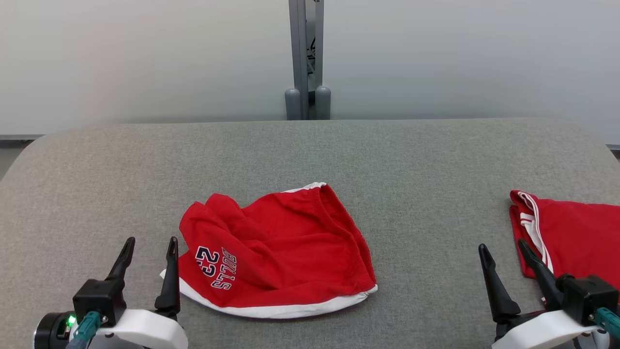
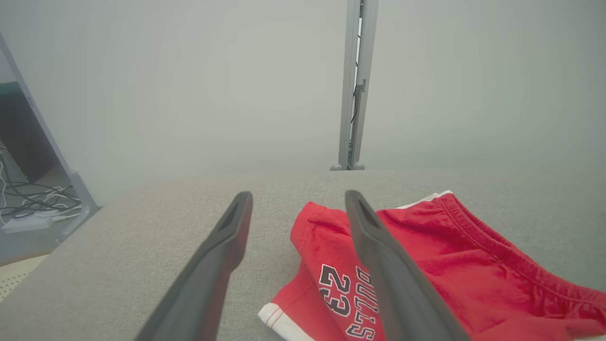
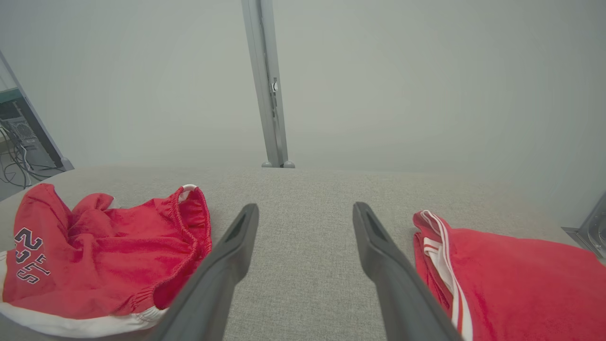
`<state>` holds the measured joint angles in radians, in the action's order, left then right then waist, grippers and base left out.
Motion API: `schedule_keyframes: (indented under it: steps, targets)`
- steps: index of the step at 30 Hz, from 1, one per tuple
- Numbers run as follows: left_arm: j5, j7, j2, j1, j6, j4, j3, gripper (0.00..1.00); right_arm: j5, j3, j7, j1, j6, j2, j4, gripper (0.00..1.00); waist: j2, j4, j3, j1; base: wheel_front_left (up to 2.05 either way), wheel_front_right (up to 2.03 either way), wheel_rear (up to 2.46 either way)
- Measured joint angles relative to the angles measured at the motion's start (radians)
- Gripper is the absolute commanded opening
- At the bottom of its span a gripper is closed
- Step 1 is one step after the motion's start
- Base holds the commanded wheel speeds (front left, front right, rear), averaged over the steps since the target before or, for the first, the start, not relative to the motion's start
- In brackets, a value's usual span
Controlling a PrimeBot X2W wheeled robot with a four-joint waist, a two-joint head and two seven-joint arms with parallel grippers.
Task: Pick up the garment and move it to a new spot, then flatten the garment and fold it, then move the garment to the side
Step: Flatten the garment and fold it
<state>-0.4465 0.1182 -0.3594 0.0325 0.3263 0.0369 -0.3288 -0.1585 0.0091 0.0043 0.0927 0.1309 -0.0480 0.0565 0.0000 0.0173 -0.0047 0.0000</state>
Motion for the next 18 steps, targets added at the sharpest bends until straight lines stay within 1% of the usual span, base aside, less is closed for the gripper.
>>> schedule_keyframes:
  steps: [4, 7, 12, 18]
  targets:
    - [0.007, -0.041, -0.02, -0.045, -0.024, -0.03, -0.016, 1.0, 0.0, 0.004, 0.002, -0.003, 0.0, 0.0, 0.007, 1.0, 0.0, -0.001, 0.022, 0.0, 0.0, 0.0, 0.0]
    - [-0.003, -0.085, -0.034, -0.084, -0.059, -0.09, -0.03, 1.0, 0.0, 0.007, 0.001, -0.013, 0.0, 0.0, 0.011, 1.0, 0.0, -0.003, 0.046, 0.0, 0.0, 0.0, 0.0]
    - [-0.058, -0.132, -0.033, -0.134, -0.117, -0.239, -0.033, 1.0, 0.0, 0.006, -0.004, -0.028, 0.0, 0.0, 0.008, 1.0, 0.0, -0.013, 0.087, 0.0, 0.0, 0.0, 0.0]
    - [-0.139, -0.163, -0.026, -0.165, -0.187, -0.378, -0.013, 1.0, -0.001, 0.007, -0.015, -0.051, 0.0, 0.0, 0.001, 1.0, 0.0, -0.028, 0.131, 0.0, 0.0, 0.0, 0.0]
